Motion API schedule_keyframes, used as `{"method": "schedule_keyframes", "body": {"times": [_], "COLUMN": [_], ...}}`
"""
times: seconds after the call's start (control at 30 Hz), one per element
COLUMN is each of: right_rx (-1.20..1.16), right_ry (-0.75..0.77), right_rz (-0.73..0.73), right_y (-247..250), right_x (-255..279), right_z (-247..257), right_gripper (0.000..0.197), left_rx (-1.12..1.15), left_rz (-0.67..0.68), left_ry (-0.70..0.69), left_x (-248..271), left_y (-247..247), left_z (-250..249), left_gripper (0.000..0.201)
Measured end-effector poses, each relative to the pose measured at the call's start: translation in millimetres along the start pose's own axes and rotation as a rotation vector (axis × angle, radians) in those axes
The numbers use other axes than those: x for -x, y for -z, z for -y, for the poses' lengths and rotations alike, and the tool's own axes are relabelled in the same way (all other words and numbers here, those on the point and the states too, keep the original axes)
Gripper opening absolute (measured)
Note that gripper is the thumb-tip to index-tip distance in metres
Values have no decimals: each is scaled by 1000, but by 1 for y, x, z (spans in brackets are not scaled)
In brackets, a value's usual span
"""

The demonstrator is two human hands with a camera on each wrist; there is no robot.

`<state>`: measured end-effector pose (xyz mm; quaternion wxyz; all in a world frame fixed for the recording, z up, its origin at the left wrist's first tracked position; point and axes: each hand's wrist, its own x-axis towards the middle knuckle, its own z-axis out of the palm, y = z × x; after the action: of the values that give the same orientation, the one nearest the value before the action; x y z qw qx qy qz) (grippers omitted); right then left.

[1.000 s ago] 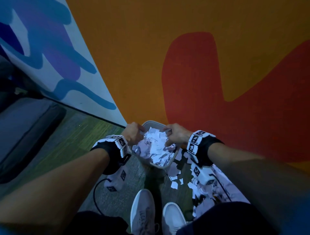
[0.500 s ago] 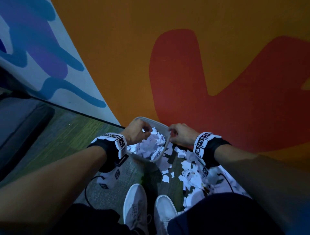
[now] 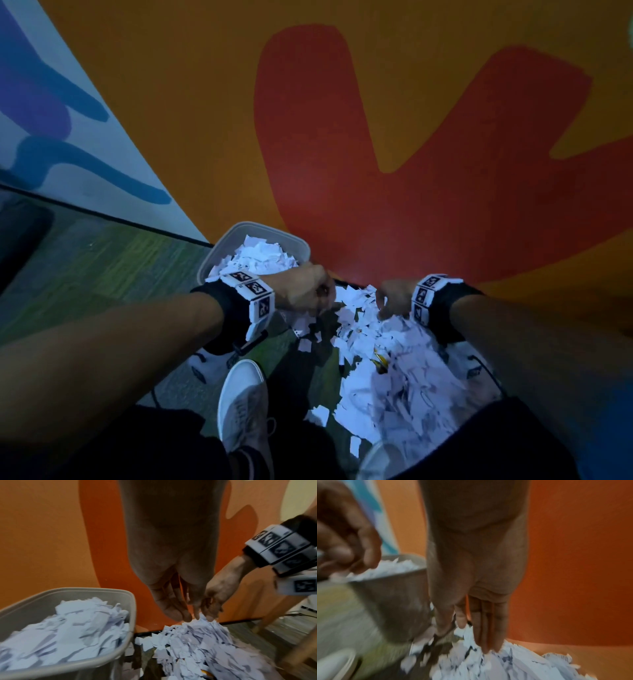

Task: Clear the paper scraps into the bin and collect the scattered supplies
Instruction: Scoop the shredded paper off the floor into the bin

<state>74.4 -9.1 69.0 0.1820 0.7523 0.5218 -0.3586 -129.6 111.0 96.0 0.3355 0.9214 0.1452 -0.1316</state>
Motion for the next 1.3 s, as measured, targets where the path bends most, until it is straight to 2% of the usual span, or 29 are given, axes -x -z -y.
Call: {"method": "schedule_keyframes", "body": {"times": [0.07, 0.13, 0.2, 0.3, 0.4, 0.53, 0.6, 0.7, 0.8, 0.87, 0.9, 1.0, 1.03, 1.13, 1.2, 1.23, 1.3], "right_rx": [-37, -145, -280, -441, -541, -546, -443, -319, -395, -415, -401, -425, -462, -662, -688, -629, -543], "right_ry": [10, 40, 53, 63, 57, 65, 73, 27, 11, 5, 10, 82, 107, 163, 216, 210, 180], "right_rz": [39, 15, -27, -106, -214, -299, -318, -327, -294, -298, -330, -468, -509, -492, -532, -584, -636], "right_y": [-10, -18, -32, -64, -95, -136, -150, -161, -170, -174, -177, -180, -179, -164, -153, -148, -144], "right_x": [-4, -13, -26, -59, -93, -142, -156, -178, -200, -210, -215, -228, -233, -239, -245, -250, -260], "right_z": [-8, -15, -22, -31, -29, -29, -26, -24, -20, -16, -13, -5, -3, 8, 16, 21, 31], "right_gripper": [20, 35, 41, 42, 51, 66, 76, 91, 98, 92, 82, 36, 29, 32, 21, 16, 34], "left_rx": [-4, 4, 13, 14, -17, 44, 19, -19, -112, -179, -238, -298, -294, -312, -334, -335, -316], "left_rz": [70, 115, 146, 122, 78, -24, -48, -58, -53, -64, -63, -107, -105, -96, -100, -93, -106], "left_ry": [-6, 0, 32, 123, 212, 356, 401, 443, 440, 415, 389, 312, 314, 320, 287, 296, 306], "left_x": [-10, -17, -24, -32, -43, -71, -84, -95, -102, -106, -106, -106, -105, -104, -106, -106, -106], "left_y": [-9, -15, -21, -40, -78, -147, -178, -214, -236, -239, -238, -233, -231, -225, -223, -223, -226], "left_z": [-9, -8, 3, 25, 50, 89, 109, 136, 151, 152, 151, 154, 155, 157, 157, 156, 158], "left_gripper": [17, 17, 13, 25, 36, 48, 60, 74, 87, 80, 72, 55, 52, 44, 57, 57, 54]}}
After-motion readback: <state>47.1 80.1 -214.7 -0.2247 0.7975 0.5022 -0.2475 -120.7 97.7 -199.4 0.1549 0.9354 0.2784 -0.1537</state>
